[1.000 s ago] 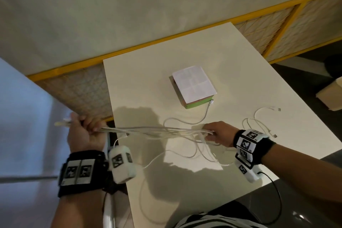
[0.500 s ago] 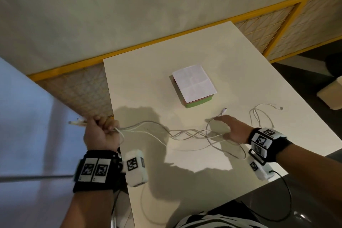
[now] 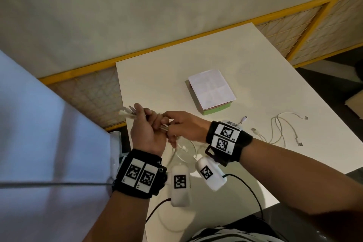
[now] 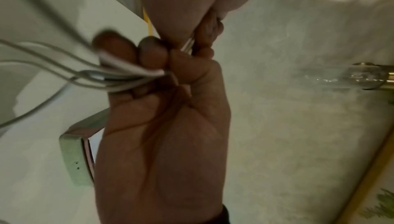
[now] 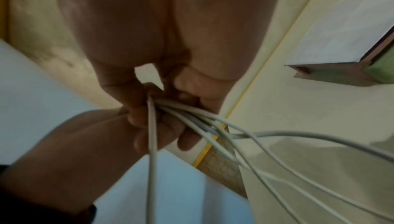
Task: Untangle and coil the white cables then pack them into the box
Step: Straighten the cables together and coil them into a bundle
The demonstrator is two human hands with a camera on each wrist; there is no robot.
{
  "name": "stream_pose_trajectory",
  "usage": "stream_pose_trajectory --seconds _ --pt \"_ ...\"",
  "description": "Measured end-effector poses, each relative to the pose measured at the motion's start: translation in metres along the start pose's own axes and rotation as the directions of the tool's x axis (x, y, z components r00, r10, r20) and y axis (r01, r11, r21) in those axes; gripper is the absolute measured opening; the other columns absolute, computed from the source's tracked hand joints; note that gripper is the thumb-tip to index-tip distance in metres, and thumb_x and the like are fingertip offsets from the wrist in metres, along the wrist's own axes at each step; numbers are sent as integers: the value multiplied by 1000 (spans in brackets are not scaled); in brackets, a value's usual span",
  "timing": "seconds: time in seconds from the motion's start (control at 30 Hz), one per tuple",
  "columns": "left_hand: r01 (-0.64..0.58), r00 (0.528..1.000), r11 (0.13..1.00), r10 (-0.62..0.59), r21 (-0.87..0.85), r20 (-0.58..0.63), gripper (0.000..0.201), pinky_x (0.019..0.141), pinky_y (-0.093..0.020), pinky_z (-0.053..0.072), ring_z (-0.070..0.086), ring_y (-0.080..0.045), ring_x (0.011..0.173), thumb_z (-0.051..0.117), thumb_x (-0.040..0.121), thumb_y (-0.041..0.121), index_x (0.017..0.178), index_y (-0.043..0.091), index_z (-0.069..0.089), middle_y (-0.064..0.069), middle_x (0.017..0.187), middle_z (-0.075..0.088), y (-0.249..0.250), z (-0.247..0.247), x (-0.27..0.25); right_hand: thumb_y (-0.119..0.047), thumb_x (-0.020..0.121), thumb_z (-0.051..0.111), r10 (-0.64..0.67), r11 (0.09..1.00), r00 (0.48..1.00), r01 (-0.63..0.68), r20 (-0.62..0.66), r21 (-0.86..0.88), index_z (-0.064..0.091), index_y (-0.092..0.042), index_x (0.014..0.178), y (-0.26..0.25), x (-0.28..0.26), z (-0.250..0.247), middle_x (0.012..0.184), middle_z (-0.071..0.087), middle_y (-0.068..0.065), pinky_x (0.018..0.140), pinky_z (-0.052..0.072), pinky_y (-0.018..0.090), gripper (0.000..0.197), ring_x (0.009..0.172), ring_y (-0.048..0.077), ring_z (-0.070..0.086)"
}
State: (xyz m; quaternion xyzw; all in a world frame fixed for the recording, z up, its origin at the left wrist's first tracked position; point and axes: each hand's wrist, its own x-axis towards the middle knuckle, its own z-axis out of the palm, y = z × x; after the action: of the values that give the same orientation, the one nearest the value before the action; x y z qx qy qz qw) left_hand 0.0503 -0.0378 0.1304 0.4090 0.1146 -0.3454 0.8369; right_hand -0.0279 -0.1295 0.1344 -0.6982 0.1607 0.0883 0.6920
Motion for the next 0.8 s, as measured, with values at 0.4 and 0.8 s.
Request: stream_pose_trajectory --seconds 0.4,0.8 --pt "3 1000 1000 -4 -25 -17 49 37 -15 31 23 -7 31 34 100 38 56 18 40 7 36 24 23 -15 14 -42 92 49 168 781 986 -146 -21 -607 40 -13 61 27 -20 -28 54 38 0 52 30 29 44 51 18 38" --pt "183 981 974 -173 134 -87 37 79 -33 50 68 -16 72 48 91 48 82 14 59 0 68 69 -2 -59 25 -43 97 33 138 554 950 -308 -280 -773 52 -14 77 46 -38 -39 90 63 19 66 35 32 40 71 28 45"
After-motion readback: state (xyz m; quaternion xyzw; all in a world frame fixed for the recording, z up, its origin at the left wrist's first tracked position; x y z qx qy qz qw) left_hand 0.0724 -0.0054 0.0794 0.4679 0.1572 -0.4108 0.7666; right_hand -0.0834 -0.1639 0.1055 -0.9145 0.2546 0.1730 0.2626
